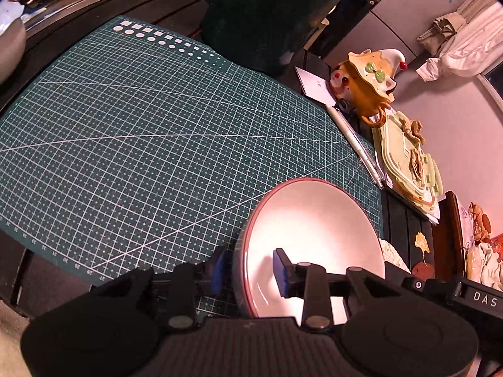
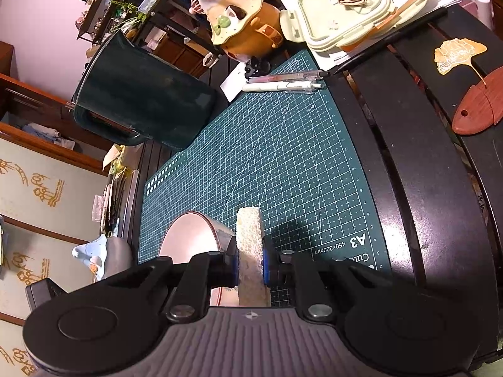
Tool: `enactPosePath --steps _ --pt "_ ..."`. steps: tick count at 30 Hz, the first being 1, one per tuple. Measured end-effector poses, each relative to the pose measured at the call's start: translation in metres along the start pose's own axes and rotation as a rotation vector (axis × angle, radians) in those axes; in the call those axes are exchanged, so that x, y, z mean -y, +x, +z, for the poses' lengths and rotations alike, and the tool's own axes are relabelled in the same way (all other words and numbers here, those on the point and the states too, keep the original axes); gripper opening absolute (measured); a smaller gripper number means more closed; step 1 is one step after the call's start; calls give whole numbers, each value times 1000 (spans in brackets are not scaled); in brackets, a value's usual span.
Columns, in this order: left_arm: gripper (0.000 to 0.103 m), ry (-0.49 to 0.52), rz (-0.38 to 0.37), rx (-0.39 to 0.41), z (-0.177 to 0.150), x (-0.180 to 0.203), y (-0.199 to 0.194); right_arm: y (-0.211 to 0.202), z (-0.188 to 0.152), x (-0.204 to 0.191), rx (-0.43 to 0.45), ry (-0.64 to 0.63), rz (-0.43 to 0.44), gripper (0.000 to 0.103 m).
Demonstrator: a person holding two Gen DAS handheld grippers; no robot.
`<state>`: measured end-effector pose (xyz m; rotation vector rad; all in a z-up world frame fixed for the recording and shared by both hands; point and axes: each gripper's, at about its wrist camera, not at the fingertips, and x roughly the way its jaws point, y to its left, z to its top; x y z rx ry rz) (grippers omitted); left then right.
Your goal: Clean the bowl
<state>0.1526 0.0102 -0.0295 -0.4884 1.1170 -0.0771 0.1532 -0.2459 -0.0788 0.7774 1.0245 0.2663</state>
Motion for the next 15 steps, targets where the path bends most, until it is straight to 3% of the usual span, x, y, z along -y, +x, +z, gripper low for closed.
enactPosePath --steps 9,15 --pt "28 72 37 0 -3 9 -1 5 1 -1 -6 5 -2 13" --pt "39 26 -4 -13 -1 2 -1 5 1 1 -12 -4 -2 13"
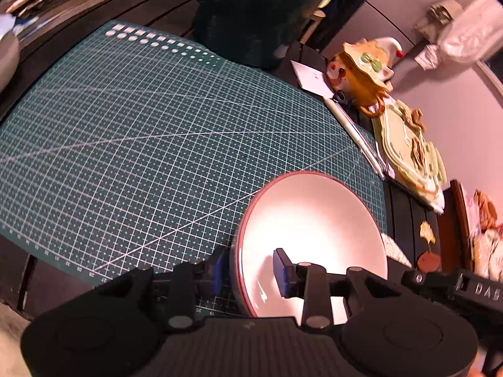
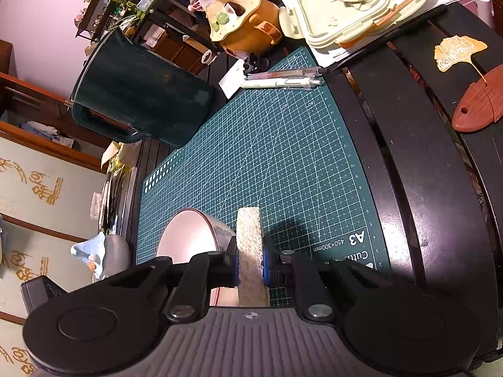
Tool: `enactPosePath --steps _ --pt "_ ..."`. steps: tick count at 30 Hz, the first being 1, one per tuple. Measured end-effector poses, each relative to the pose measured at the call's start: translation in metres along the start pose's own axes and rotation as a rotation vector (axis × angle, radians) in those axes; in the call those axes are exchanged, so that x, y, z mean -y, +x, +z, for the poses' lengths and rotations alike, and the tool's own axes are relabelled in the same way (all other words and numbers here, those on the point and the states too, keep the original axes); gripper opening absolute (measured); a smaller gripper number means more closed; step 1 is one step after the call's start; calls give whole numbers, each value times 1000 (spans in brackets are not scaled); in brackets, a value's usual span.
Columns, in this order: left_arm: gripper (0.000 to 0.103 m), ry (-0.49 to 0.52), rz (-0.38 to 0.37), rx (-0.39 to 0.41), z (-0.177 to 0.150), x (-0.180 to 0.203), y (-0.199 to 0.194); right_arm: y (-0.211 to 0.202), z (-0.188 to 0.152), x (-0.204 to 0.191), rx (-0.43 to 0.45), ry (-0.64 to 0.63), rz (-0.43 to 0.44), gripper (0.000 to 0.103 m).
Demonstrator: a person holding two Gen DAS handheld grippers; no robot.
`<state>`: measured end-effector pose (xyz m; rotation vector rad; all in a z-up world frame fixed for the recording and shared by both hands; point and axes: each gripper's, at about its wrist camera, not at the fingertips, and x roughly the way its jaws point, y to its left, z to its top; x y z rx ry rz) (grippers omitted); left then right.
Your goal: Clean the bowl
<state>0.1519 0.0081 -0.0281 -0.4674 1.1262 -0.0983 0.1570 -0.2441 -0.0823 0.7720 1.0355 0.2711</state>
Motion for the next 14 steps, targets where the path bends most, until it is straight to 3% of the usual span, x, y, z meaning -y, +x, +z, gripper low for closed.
enactPosePath --steps 5,9,14 --pt "47 6 -4 0 -2 3 -1 -4 3 7 -6 -7 2 13" --pt "75 5 -59 -34 -1 3 0 -5 3 8 -9 -16 0 13" --pt "76 72 -57 -34 -4 10 0 -4 3 9 -13 -23 -3 13"
